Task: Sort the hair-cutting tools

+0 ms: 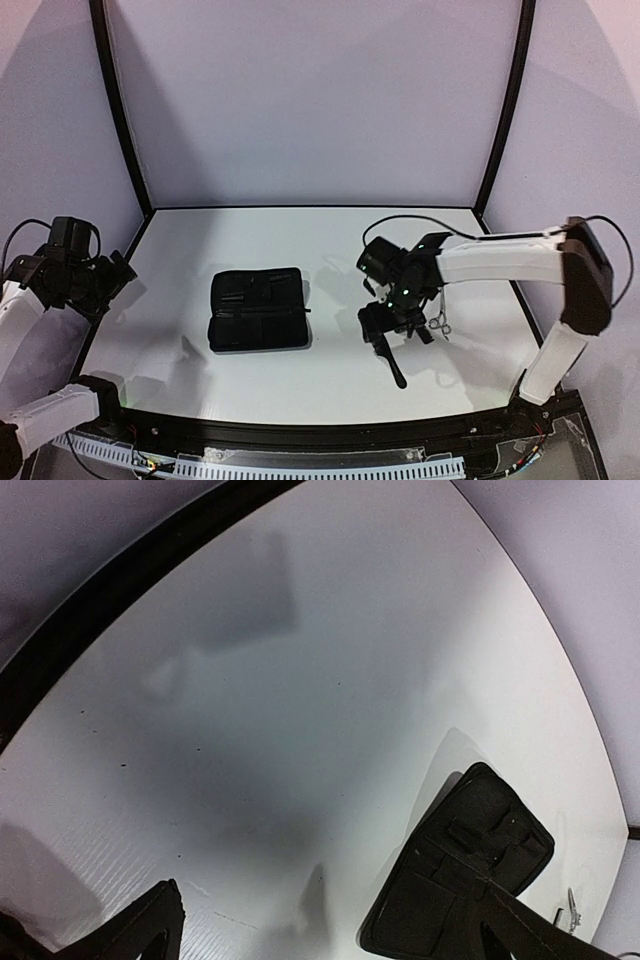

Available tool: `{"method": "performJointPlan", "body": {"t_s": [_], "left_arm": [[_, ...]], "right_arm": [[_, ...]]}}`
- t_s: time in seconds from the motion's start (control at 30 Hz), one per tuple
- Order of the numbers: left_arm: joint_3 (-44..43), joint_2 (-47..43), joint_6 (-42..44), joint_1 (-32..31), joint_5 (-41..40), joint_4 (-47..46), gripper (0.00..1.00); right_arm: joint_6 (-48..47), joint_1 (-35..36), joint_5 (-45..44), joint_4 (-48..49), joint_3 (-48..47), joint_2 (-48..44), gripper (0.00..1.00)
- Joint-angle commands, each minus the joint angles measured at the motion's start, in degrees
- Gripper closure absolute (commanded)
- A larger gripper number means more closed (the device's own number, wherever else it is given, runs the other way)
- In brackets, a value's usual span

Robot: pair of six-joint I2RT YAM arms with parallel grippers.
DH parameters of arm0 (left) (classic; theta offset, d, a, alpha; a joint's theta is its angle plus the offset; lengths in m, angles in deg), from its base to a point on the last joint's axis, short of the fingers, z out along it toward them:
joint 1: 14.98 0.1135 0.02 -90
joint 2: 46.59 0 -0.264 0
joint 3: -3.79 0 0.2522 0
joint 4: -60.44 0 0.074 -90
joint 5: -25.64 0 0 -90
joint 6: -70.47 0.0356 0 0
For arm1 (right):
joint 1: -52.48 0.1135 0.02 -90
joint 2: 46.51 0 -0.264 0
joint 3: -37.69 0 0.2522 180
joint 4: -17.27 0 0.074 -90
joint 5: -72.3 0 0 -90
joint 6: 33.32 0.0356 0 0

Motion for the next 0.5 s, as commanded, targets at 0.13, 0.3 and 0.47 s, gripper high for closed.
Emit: {"method": "performJointPlan", "body": {"t_s": [0.13,0.3,0.47], "left_arm": [[2.7,-0.3,-0.3,-0.2,1.8,-2.6,0.00],[3.1,-1.2,-0.3,-0.2,1.7,-1.9,0.00],[3.5,-3.0,-0.5,-0.3,1.3,-0.7,0.00]], "right_arm": [[-1.5,-0.3,-0.1,2.1,-2.8,7.1,0.24],[-1.6,-0.4,-1.7,2.0,-3.4,10.5,0.30],[-0.3,-0.3,-1.8,2.4,-2.8,11.6,0.39]]}}
